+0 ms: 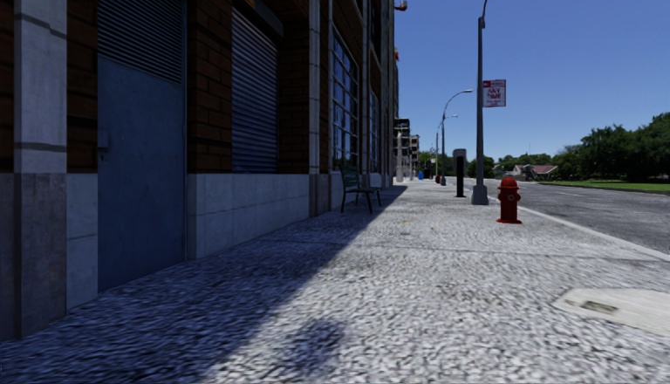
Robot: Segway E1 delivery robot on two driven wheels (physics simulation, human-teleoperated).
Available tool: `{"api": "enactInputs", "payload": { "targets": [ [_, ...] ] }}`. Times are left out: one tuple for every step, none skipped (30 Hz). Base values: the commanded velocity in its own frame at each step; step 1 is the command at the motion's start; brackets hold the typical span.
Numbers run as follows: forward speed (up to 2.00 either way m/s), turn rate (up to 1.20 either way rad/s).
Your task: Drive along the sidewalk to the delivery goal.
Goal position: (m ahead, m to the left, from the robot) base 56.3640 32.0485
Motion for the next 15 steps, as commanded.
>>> {"api": "enactInputs", "payload": {
  "targets": [
    [2.0,-0.4],
    [2.0,-0.4],
    [2.0,-0.4],
    [2.0,-0.4],
    [2.0,-0.4],
    [2.0,-0.4],
    [2.0,-0.4],
    [2.0,-0.4],
    [2.0,-0.4],
    [2.0,-0.4],
    [2.0,-0.4],
    [2.0,-0.4],
    [2.0,-0.4],
    [2.0,-0.4],
    [2.0,-0.4]
  ]
}}
